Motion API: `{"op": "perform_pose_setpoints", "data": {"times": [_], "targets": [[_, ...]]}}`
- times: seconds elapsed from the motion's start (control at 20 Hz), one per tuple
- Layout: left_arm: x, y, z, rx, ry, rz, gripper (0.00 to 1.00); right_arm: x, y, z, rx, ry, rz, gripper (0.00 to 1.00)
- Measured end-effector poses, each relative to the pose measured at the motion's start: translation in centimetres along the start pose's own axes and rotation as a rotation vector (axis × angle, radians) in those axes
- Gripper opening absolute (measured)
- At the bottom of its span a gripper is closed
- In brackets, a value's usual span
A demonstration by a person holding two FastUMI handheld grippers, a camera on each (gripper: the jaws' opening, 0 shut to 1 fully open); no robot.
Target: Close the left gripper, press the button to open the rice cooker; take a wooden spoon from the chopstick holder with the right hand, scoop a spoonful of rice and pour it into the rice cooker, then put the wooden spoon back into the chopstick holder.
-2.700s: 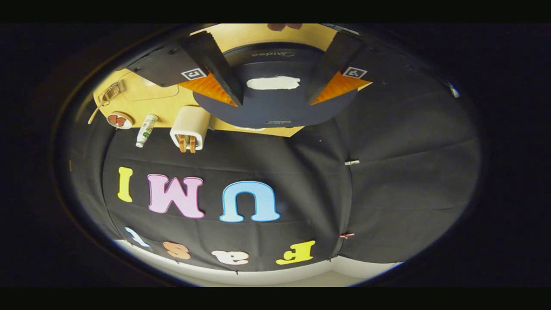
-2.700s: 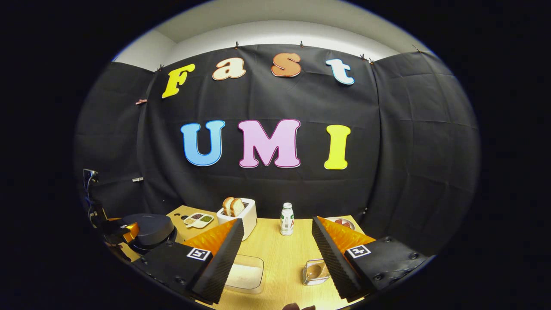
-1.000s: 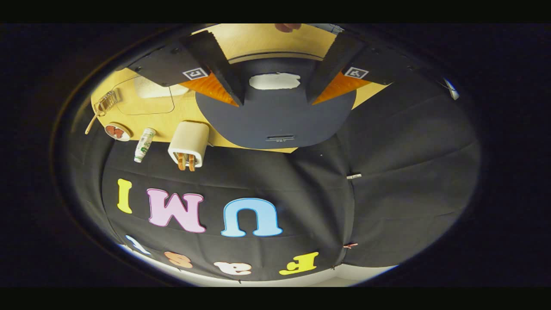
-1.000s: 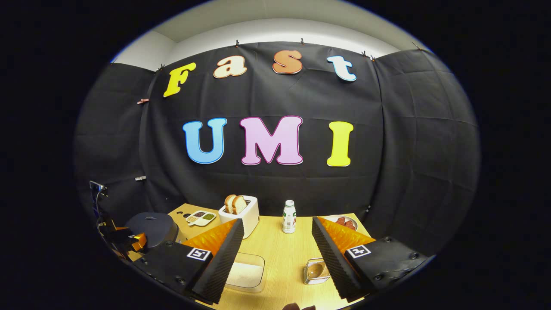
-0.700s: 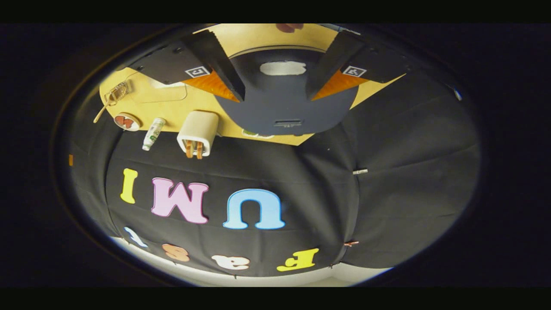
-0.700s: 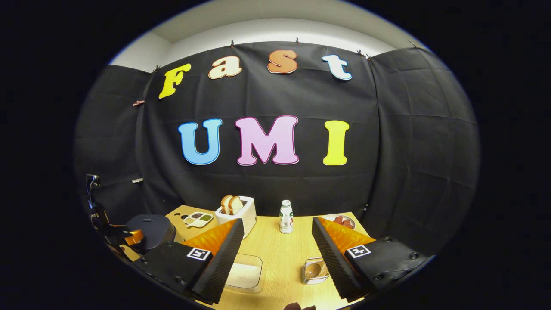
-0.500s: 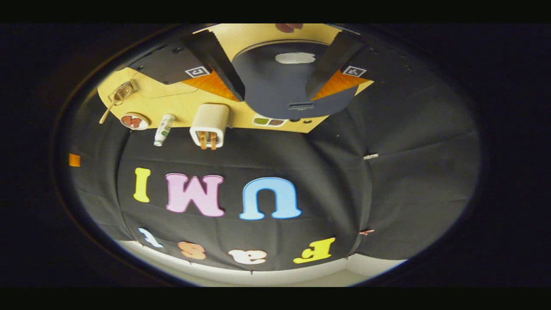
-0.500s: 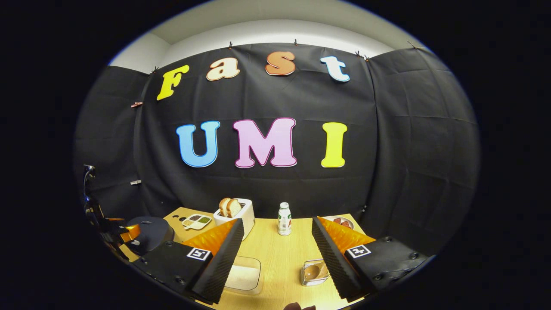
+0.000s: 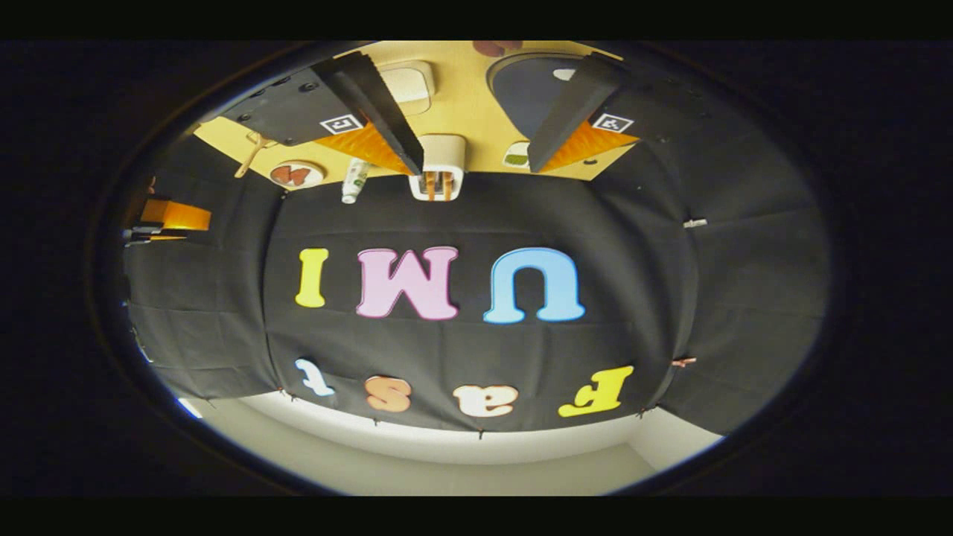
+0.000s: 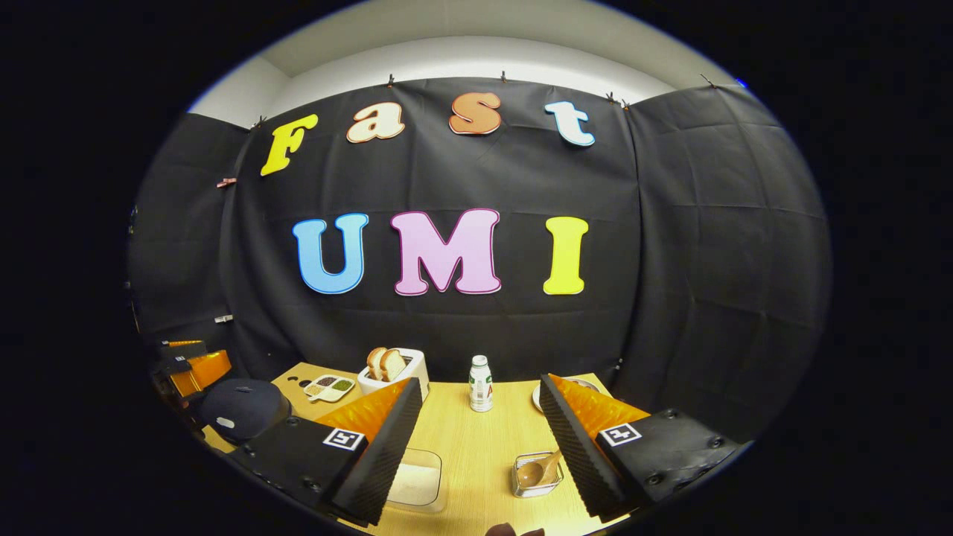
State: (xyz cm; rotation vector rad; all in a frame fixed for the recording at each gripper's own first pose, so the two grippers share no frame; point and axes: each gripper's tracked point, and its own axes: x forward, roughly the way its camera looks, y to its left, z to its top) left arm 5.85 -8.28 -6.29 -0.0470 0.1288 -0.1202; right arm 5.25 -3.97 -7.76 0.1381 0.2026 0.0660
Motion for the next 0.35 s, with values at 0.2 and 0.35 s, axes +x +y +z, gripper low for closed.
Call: {"op": "perform_pose_setpoints", "data": {"times": [0.2, 0.35], "targets": [[-1.2, -2.5, 1.6, 0.002, -0.042, -0.052, 0.94, -0.4, -0.4, 0.8, -0.005, -0.027, -0.012, 0.98], [-1.8, -3.9, 2.6, 0.003, -0.066, -0.075, 0.95, -0.8, -0.6, 1.2, 0.002, -0.041, -0.019, 0.98]]}}
